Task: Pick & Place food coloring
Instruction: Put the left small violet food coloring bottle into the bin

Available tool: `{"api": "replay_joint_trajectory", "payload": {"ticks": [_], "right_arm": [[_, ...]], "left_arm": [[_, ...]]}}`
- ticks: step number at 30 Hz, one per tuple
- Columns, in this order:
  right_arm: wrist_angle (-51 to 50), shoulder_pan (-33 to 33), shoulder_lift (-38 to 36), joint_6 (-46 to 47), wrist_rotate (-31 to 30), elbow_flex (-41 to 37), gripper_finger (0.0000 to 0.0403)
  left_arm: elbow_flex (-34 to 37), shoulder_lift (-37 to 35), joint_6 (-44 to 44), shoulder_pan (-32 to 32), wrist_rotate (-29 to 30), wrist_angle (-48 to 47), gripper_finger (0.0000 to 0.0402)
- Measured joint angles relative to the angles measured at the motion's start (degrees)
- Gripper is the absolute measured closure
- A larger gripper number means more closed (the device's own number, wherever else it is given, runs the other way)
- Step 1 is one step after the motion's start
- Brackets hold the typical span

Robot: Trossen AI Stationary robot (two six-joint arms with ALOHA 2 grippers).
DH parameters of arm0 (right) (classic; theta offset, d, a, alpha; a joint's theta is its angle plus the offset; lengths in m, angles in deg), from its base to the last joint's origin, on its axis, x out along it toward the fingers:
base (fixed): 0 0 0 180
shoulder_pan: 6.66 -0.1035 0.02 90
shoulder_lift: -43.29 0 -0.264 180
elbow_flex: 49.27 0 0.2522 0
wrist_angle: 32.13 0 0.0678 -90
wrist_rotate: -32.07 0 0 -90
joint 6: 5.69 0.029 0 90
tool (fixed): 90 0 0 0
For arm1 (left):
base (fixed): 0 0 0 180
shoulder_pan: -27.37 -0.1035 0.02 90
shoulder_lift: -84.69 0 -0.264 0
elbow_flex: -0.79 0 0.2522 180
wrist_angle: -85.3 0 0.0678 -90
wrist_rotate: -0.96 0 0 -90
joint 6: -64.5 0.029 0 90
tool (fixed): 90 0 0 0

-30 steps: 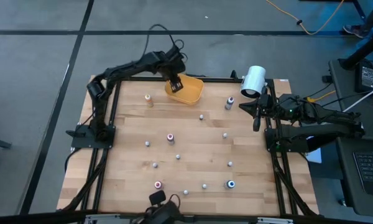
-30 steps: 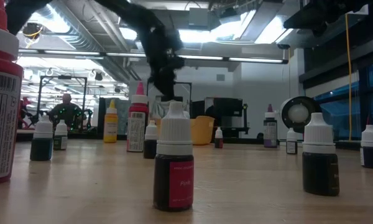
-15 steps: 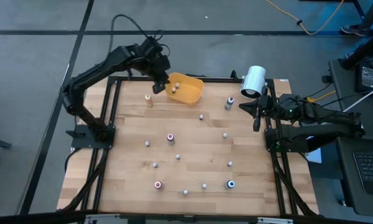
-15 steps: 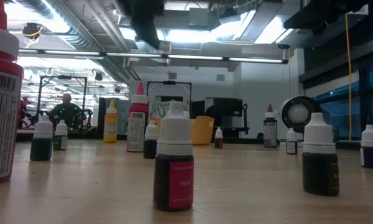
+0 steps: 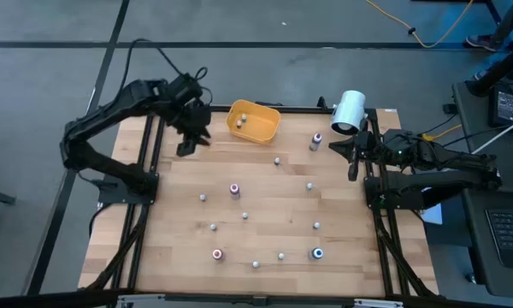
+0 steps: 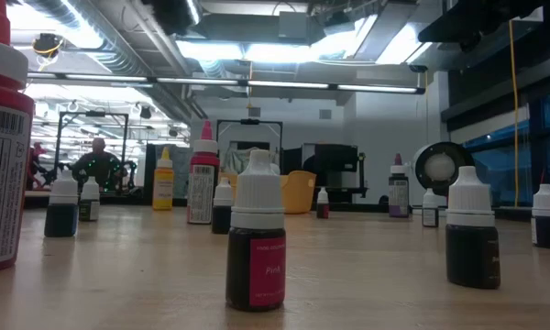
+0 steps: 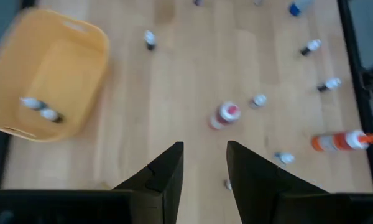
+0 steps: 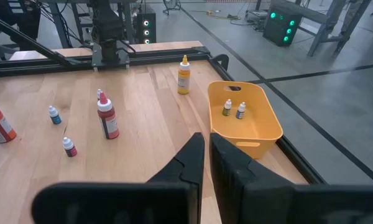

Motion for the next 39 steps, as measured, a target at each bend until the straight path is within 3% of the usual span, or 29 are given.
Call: {"api": "replay_joint_trajectory", "payload": {"ticks": [7,13,25,30,39], "right_arm": [[0.0,0.0,0.0,-0.1,0.0,0.0,0.0373],[0.0,0.0,0.0,-1.2,0.0,0.0,0.0373],[0.0,0.0,0.0,-1.4,0.0,0.0,0.0373],[0.0,0.0,0.0,-1.3,0.0,0.0,0.0373],[0.0,0.0,0.0,-1.1,0.0,0.0,0.0373]], "left_arm": [[11.3,-6.8,-6.5,6.6,1.4,1.8,0.0283],[21.5,-11.0,-17.1,12.4,4.7,9.7,0.0284],[36.3,-11.3,-34.3,20.2,9.4,18.5,0.0274],[40.3,-11.3,-37.8,22.6,13.1,19.2,0.0255],[47.5,-11.3,-43.4,28.1,15.8,29.2,0.0200]]}}
